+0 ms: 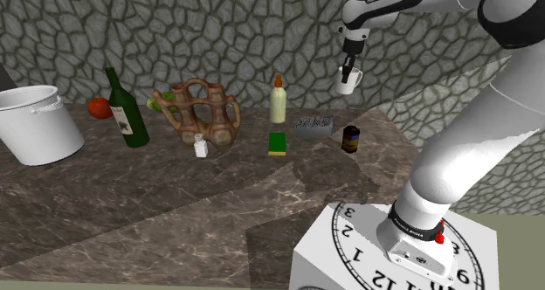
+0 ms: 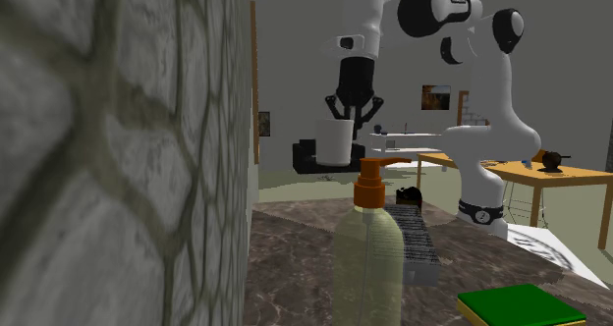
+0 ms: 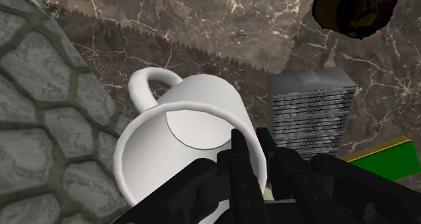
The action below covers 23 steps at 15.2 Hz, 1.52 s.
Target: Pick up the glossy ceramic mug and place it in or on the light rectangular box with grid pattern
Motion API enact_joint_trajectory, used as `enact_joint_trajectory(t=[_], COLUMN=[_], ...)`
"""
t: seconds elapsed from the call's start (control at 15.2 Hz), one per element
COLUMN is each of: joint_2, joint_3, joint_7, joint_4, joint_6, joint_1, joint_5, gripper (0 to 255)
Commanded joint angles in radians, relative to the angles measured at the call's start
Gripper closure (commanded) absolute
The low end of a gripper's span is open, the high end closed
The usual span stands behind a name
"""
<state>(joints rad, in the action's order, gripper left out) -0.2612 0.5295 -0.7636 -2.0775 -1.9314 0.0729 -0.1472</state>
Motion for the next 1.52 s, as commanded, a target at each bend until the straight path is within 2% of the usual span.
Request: enact_joint_trajectory(t=[0.0,0.26,0.53,1.45], joint_2=[-0.084,-0.225,-0.346,-0.325], joint_3=[-0.041,-0.122,-0.200,-0.169], joint_7=[0.059,0.154,0.235,0.244], joint_4=[-0.063,-0.175,-0.264,-0.435], joint_6=[0.019,0.054,0.096,-0.097], joint_1=[0.001,0.006,0.009,0.020], joint_5=[-0.036,-0.070,-0.074,-0.100], gripper=[255,255,255,255])
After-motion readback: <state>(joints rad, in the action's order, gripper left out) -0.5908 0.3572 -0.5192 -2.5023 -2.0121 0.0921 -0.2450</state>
